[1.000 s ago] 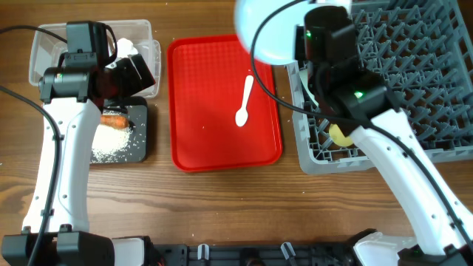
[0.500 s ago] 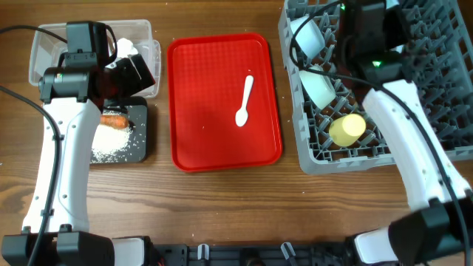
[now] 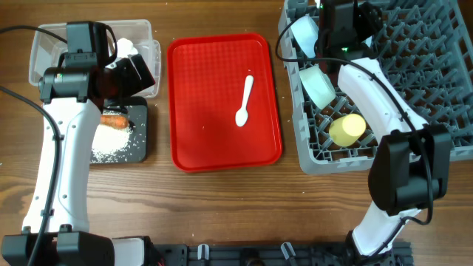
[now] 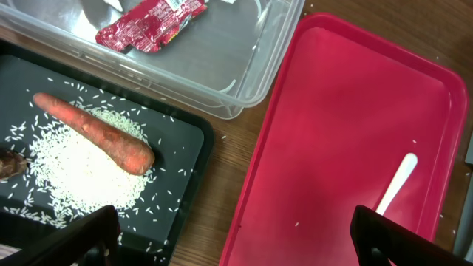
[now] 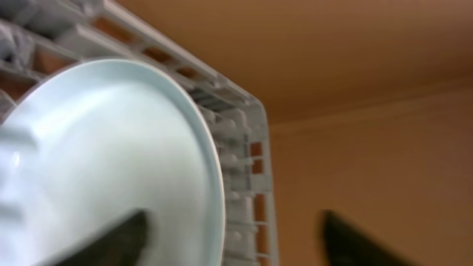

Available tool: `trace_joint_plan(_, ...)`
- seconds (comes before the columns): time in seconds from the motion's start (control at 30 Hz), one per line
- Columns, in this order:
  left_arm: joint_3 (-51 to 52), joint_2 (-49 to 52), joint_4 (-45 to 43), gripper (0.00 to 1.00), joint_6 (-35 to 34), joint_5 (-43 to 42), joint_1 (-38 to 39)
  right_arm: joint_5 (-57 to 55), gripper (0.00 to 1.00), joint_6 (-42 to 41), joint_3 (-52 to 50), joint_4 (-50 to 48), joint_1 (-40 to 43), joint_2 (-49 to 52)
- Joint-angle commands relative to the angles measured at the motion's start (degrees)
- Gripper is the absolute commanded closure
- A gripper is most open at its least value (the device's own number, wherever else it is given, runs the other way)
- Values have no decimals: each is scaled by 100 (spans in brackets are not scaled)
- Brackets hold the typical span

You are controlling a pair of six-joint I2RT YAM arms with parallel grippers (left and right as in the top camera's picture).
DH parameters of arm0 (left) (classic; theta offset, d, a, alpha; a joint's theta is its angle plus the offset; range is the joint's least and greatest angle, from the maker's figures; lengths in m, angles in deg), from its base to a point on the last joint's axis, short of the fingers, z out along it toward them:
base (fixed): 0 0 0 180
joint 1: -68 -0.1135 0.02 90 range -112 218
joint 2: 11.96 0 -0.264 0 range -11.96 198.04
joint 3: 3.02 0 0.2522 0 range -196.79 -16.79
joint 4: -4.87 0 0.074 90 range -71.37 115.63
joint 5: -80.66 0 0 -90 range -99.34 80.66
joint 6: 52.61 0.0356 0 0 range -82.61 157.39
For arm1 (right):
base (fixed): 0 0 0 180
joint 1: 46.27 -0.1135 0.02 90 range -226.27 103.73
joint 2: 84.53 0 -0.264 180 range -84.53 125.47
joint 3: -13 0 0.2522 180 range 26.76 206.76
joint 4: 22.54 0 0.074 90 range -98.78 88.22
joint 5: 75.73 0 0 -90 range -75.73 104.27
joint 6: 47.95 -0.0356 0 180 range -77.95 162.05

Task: Sort waste into correct bins and load items into the dishwasher rack
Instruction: 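Lift plate with right gripper and stand it upright in rack, then move right gripper to white spoon on red tray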

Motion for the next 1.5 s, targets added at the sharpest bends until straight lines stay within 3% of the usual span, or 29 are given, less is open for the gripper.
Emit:
trace_joint_plan(0.0,-55,2,-9,0,-70,72,-37,278,0,-1014,20,-184,57,50)
trace_joint_plan(0.17,-55,2,-9,0,-70,72,-37,284,0,-1213,22,-151,52,-474)
trace_joint_plan(0.27,-55,2,-9,0,-70,72,-37,960,0,-1523,22,291,-55,-1292)
trace_joint_plan(0.4,-55,2,-9,0,-70,72,-37,3617,0,-2693,22,1458,-315,-2361)
trace_joint_plan(0.5,-55,2,-9,0,-70,72,-37,5761,0,-4179,20,1853,-352,-2730)
trace_joint_plan(0.6,-55,2,-9,0,-70,72,-37,6721,0,-5657,13,2085,-354,-2704)
trace_joint_plan(0.67,-55,2,-9,0,-70,72,-37,7213,0,-5702,13,2317,-387,-2592)
trace_joint_plan(1.0,-55,2,-9,0,-70,72,-37,5702,0,-6196,-72,3609,-1792,-1460)
trace_joint_plan(1.3,-55,2,-9,0,-70,72,-37,5963,0,-6452,-79,3762,-2063,-686)
trace_joint_plan(1.47,-55,2,-9,0,-70,72,-37,5912,8,-6778,-214,3521,-2072,-640)
